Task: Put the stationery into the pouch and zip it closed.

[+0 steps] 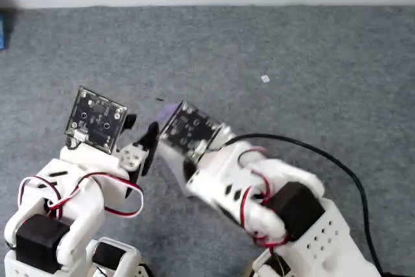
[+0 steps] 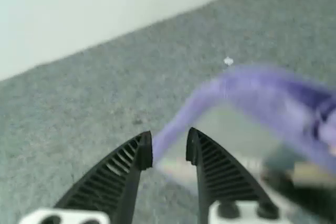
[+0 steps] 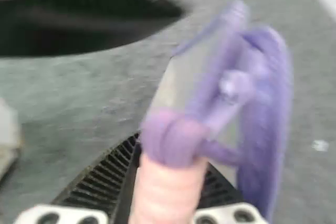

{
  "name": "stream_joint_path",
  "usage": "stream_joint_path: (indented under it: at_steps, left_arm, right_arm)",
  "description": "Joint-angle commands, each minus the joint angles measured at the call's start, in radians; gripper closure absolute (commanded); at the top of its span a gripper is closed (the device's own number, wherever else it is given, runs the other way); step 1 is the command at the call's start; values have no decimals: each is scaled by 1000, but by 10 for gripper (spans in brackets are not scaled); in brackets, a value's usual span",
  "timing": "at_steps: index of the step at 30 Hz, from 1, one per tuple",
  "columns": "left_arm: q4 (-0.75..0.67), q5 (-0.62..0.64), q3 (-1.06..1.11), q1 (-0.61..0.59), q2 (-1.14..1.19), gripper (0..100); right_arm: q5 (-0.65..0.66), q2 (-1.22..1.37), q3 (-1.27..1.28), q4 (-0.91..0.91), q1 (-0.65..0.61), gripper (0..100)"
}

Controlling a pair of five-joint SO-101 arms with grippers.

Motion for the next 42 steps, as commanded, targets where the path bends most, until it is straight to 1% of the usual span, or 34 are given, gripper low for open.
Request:
stream_joint_path:
  at_steps: [1, 4, 7, 11, 15, 18, 20, 22, 25, 29, 33, 37, 42]
  left_arm:
    - [91, 5, -61, 14, 2, 877]
    - [115, 5, -77, 14, 2, 877]
    - [117, 5, -77, 9, 2, 877]
    - [114, 6, -79, 8, 2, 877]
    - [120, 8, -81, 6, -5, 878]
    - [120, 8, -96, 2, -69, 878]
    - [120, 8, -99, -32, -129, 878]
    - [153, 3, -97, -75, -172, 878]
    - [226, 3, -96, -127, -209, 874]
    - [262, -18, -93, -144, -229, 874]
    - [265, -106, -54, -138, -224, 868]
    - [269, -216, 19, -138, -227, 803]
    - [269, -333, 39, -137, -222, 736]
  right_arm:
    - [121, -7, -31, -114, 113, 991]
    - [199, -7, -31, -191, 128, 991]
    - [255, -4, -28, -265, 128, 991]
    - [362, -4, -2, -334, 128, 991]
    - [493, -24, 103, -372, 127, 991]
    - [577, -61, 203, -420, 111, 991]
    - [637, -96, 267, -446, 93, 991]
    - [674, -131, 330, -461, 81, 991]
    - [678, -186, 402, -458, 24, 991]
    - [678, -272, 476, -446, -61, 991]
    - [684, -358, 542, -415, -117, 991]
    - [684, -437, 580, -326, -128, 991]
    - [684, -496, 609, -312, -122, 991]
